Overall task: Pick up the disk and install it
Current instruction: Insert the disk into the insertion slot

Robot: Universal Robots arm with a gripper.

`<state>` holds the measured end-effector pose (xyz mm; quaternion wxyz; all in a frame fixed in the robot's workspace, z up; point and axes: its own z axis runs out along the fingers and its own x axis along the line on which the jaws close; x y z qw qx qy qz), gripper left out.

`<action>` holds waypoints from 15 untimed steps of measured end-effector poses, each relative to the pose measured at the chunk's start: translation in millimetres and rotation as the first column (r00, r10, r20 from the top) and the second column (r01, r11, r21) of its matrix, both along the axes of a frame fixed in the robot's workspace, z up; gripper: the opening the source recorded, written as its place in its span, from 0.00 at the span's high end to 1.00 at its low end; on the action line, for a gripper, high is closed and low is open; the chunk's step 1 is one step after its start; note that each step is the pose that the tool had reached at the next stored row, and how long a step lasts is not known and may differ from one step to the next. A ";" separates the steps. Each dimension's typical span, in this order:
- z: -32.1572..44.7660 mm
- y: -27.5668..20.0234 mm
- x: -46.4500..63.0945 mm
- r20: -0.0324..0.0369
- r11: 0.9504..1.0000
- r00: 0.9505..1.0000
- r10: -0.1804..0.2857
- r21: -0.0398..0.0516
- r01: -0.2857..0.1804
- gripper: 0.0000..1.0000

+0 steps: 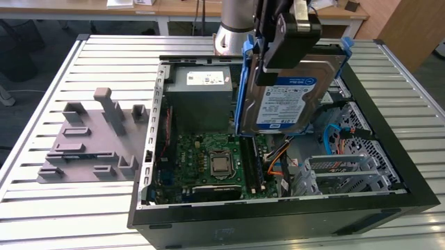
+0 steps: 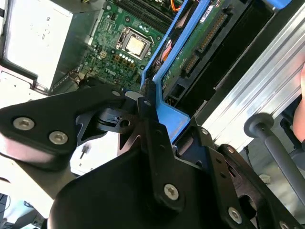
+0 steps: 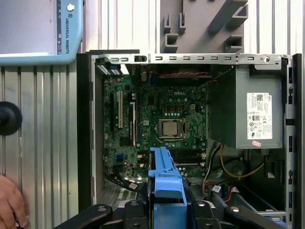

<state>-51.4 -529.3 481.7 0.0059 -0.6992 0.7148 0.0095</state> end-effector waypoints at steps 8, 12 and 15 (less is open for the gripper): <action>-1.7 -11.8 2.8 0.000 1.000 1.000 -0.003 0.000 0.003 0.64; -2.6 -16.0 9.8 0.000 1.000 1.000 -0.003 0.000 0.003 0.64; -3.3 -18.2 17.1 0.000 1.000 1.000 -0.003 0.000 0.003 0.64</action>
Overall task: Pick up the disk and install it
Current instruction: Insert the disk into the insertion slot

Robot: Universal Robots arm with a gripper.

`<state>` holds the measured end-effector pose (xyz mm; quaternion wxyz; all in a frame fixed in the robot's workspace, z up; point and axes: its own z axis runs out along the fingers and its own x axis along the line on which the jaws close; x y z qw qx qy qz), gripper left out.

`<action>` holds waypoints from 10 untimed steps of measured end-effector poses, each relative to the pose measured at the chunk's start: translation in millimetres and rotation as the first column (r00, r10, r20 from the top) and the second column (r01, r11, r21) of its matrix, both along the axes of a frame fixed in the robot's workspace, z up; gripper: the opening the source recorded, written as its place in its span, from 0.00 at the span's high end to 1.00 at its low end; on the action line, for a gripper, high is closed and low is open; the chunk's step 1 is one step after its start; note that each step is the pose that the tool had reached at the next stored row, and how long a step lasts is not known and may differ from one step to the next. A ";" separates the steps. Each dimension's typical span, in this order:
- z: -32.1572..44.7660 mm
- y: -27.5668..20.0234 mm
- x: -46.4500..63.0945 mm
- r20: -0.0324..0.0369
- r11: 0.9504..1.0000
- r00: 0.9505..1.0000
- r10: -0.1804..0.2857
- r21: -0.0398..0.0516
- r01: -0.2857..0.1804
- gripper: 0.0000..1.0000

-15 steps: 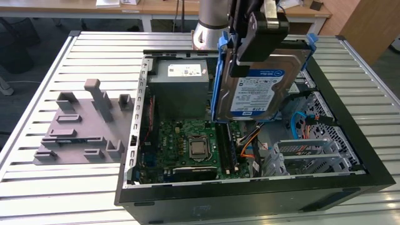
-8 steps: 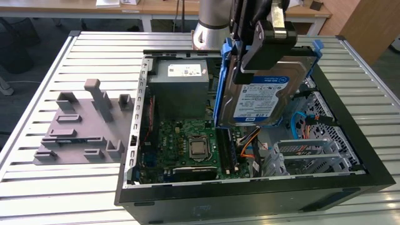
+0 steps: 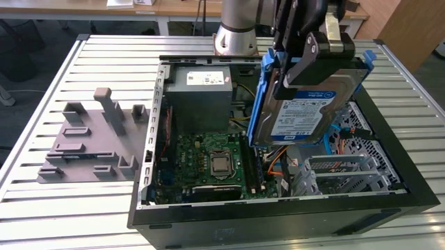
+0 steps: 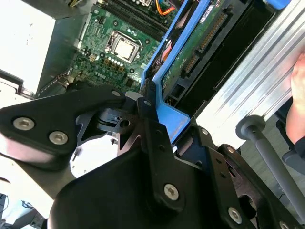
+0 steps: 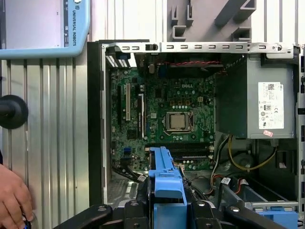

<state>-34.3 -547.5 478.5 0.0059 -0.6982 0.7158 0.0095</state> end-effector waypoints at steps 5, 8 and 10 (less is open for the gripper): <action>-1.7 -7.9 4.0 0.000 1.000 1.000 0.000 0.000 0.000 0.64; -2.6 -13.4 5.2 0.000 1.000 1.000 -0.001 0.000 0.001 0.64; -2.9 -16.6 6.3 0.000 1.000 1.000 -0.001 0.000 0.001 0.64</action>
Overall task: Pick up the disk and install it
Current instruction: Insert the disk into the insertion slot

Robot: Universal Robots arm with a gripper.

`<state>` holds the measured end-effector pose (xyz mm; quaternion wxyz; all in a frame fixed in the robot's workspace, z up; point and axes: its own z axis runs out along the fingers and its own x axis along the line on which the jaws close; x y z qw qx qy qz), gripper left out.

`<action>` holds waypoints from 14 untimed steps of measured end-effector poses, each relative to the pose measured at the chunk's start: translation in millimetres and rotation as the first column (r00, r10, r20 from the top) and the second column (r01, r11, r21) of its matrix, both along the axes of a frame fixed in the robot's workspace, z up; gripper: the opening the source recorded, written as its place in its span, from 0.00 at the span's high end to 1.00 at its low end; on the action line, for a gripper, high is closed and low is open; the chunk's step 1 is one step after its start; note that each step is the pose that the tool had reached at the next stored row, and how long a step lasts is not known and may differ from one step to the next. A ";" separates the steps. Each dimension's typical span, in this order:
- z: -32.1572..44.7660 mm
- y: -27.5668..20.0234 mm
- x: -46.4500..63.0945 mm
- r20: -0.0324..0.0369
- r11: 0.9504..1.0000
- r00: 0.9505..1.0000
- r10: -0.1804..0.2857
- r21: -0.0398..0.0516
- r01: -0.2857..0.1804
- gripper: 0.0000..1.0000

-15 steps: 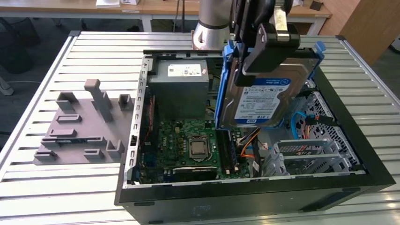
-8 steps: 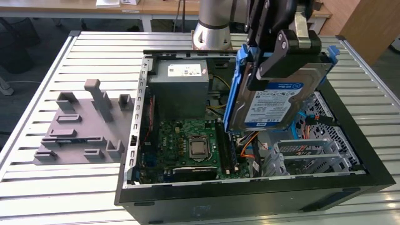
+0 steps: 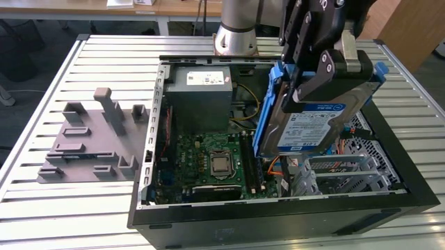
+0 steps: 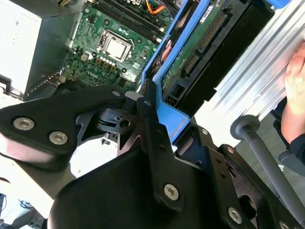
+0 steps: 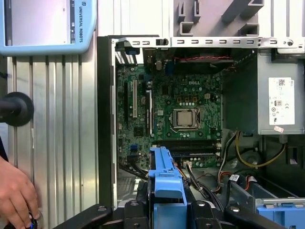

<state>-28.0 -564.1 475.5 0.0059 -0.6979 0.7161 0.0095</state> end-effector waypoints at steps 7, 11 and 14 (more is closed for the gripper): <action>-1.1 -6.0 8.6 0.000 1.000 1.000 0.000 0.000 0.000 0.64; -2.0 -9.1 11.9 0.000 1.000 1.000 -0.001 0.000 0.001 0.64; -2.7 -11.8 13.7 0.000 1.000 1.000 -0.002 0.000 0.002 0.64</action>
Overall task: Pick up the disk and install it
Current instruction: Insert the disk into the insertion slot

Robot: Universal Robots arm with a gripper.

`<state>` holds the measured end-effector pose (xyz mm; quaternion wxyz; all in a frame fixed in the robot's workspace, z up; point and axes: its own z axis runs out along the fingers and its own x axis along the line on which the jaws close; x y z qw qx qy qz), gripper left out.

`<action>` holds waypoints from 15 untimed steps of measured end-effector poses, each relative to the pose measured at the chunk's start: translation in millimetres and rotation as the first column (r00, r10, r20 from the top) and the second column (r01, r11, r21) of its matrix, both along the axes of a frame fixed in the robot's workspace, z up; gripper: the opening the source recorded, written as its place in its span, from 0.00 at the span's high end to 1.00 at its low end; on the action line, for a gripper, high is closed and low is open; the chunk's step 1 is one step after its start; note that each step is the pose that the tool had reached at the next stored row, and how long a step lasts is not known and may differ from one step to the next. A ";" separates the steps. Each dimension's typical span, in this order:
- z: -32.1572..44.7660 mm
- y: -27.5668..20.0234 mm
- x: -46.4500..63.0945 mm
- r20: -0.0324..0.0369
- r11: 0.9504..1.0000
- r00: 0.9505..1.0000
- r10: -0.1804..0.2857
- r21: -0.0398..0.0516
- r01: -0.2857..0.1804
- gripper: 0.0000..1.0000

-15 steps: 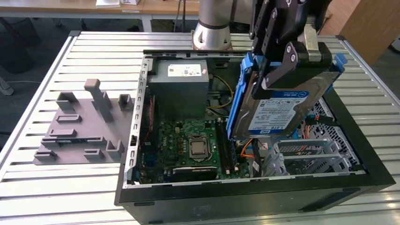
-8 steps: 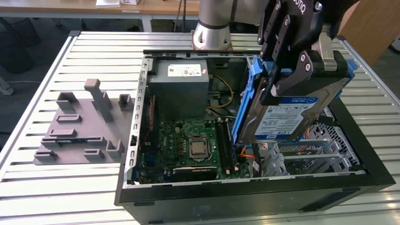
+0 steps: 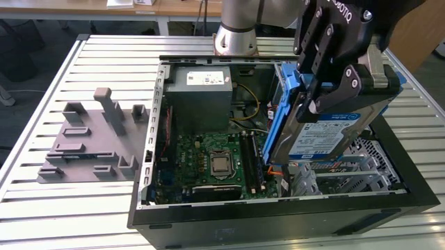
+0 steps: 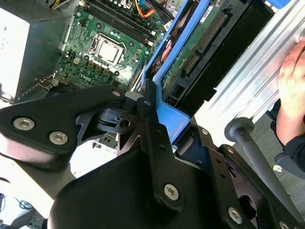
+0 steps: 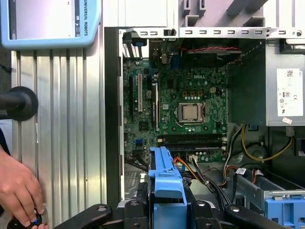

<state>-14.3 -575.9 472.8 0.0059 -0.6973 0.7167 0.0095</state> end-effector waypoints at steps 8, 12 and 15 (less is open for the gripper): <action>-2.1 -0.9 9.0 0.000 1.000 1.000 0.000 0.000 0.000 0.64; -3.7 -0.8 15.3 0.000 1.000 1.000 0.000 0.000 0.000 0.64; -4.9 -0.3 21.1 0.000 1.000 1.000 0.000 0.000 0.000 0.64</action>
